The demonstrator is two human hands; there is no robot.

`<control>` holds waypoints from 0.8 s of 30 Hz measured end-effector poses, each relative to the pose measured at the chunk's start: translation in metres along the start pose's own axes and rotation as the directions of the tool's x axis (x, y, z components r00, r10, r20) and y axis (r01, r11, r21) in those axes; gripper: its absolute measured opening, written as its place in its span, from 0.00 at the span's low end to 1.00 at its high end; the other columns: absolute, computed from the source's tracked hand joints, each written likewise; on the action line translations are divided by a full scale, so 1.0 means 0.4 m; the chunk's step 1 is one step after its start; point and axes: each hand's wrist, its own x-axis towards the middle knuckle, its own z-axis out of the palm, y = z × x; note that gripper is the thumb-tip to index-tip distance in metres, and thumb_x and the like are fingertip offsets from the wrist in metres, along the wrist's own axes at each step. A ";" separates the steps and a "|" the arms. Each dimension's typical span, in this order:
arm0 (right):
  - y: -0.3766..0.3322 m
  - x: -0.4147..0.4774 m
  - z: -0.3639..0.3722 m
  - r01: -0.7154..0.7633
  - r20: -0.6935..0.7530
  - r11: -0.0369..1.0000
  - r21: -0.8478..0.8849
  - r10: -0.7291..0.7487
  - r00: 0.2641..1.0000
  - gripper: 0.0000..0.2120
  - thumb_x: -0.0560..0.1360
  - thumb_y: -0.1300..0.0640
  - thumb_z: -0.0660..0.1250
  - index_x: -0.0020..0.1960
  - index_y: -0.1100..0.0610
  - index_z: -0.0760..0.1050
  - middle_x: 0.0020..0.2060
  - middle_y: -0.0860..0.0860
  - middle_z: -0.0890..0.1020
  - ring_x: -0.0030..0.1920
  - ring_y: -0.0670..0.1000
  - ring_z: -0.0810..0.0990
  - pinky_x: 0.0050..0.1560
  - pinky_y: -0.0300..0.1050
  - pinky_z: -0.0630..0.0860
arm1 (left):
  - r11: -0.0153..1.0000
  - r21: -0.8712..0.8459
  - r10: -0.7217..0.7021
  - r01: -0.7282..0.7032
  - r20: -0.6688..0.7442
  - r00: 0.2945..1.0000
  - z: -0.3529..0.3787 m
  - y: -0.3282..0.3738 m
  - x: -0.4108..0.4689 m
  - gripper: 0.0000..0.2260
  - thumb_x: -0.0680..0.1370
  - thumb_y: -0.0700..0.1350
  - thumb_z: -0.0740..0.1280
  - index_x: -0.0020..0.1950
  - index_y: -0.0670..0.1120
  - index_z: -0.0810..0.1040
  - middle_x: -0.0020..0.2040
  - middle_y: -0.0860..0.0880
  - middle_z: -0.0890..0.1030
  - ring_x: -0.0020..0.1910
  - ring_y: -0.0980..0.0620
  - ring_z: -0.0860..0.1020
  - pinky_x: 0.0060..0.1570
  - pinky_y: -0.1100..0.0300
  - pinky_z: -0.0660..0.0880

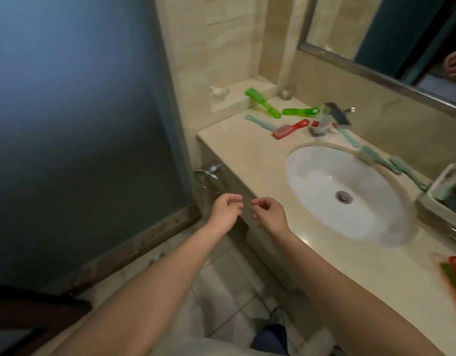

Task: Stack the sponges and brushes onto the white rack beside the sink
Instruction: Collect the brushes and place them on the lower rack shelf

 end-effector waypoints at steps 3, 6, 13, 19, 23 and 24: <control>0.008 -0.027 0.113 -0.007 0.096 0.998 -0.056 0.012 0.995 0.07 0.73 0.65 0.67 0.50 0.58 0.78 0.44 0.53 0.81 0.45 0.51 0.78 0.50 0.50 0.75 | 0.999 -0.032 -0.036 0.033 -0.092 0.995 -0.118 -0.060 -0.032 0.10 0.79 0.35 0.59 0.56 0.45 0.76 0.48 0.47 0.80 0.36 0.58 0.76 0.30 0.72 0.69; 0.020 -0.057 0.206 0.002 0.165 0.997 -0.081 0.011 0.986 0.07 0.73 0.65 0.66 0.49 0.58 0.78 0.43 0.53 0.81 0.41 0.50 0.78 0.42 0.44 0.75 | 0.997 -0.051 -0.061 0.054 -0.145 0.988 -0.215 -0.119 -0.067 0.10 0.79 0.36 0.59 0.56 0.45 0.76 0.48 0.49 0.80 0.39 0.58 0.77 0.34 0.68 0.69; 0.038 -0.136 0.400 0.010 0.343 0.986 -0.165 0.048 0.938 0.05 0.76 0.62 0.67 0.50 0.56 0.76 0.41 0.51 0.79 0.40 0.48 0.77 0.37 0.39 0.74 | 0.989 -0.115 -0.126 0.097 -0.282 0.951 -0.396 -0.242 -0.162 0.10 0.78 0.37 0.59 0.49 0.50 0.76 0.47 0.49 0.81 0.42 0.54 0.78 0.39 0.65 0.71; 0.053 -0.182 0.516 -0.021 0.429 0.972 -0.234 0.123 0.895 0.08 0.76 0.64 0.66 0.55 0.61 0.76 0.42 0.53 0.78 0.40 0.49 0.75 0.36 0.40 0.73 | 0.975 -0.169 -0.200 0.143 -0.392 0.898 -0.521 -0.344 -0.213 0.09 0.79 0.37 0.61 0.55 0.45 0.77 0.48 0.48 0.81 0.43 0.54 0.78 0.39 0.65 0.71; 0.075 -0.170 0.572 -0.035 0.467 0.960 -0.278 0.167 0.869 0.07 0.76 0.65 0.65 0.54 0.59 0.75 0.43 0.54 0.77 0.41 0.50 0.75 0.37 0.40 0.72 | 0.953 -0.224 -0.282 0.202 -0.421 0.862 -0.567 -0.414 -0.207 0.08 0.78 0.39 0.63 0.56 0.44 0.78 0.54 0.47 0.81 0.43 0.54 0.78 0.39 0.64 0.71; 0.081 -0.162 0.588 -0.031 0.472 0.956 -0.291 0.171 0.865 0.07 0.76 0.65 0.65 0.53 0.59 0.75 0.43 0.53 0.78 0.41 0.49 0.75 0.38 0.40 0.73 | 0.948 -0.241 -0.294 0.207 -0.420 0.859 -0.574 -0.427 -0.200 0.08 0.78 0.38 0.63 0.55 0.44 0.78 0.56 0.46 0.80 0.43 0.54 0.78 0.36 0.67 0.71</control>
